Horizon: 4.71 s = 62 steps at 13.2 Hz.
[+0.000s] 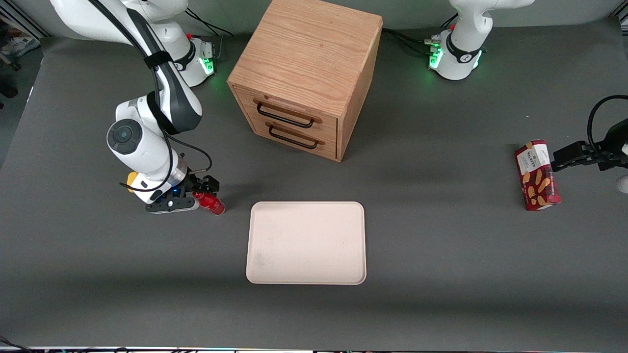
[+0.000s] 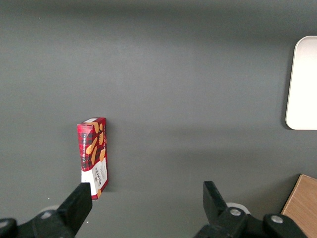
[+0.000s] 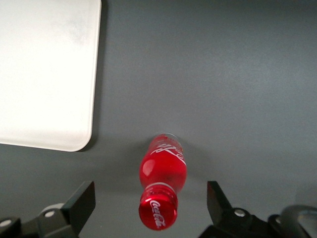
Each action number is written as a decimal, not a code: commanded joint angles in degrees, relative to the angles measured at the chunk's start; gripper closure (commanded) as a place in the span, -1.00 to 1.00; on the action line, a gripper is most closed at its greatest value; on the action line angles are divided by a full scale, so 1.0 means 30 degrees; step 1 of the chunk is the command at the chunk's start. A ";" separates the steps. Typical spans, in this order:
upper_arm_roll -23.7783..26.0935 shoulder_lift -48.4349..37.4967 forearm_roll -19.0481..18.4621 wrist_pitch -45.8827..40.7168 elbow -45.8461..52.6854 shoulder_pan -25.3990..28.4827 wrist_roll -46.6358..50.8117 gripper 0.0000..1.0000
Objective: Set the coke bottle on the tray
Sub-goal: 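Lower the right gripper and close it around the bottle's neck, then lift the bottle with the right gripper and swing it toward the tray, then lower the bottle onto the white tray's edge with the right gripper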
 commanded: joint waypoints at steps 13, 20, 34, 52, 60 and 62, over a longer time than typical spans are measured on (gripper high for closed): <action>-0.0042 -0.0280 -0.0236 -0.0575 0.0550 0.0048 -0.0115 1.00; -0.0101 -0.1655 -0.0207 -0.8455 0.5998 -0.0273 -0.0349 1.00; 0.0134 0.0588 0.0028 -1.6607 1.6656 0.0835 0.1346 1.00; -0.0101 0.7921 -0.1401 -0.9912 1.8229 0.3475 0.6360 1.00; -0.0101 0.9003 -0.1554 -0.5711 1.5583 0.3446 0.6448 1.00; -0.0130 0.9122 -0.1496 -0.5417 1.5291 0.3358 0.6448 1.00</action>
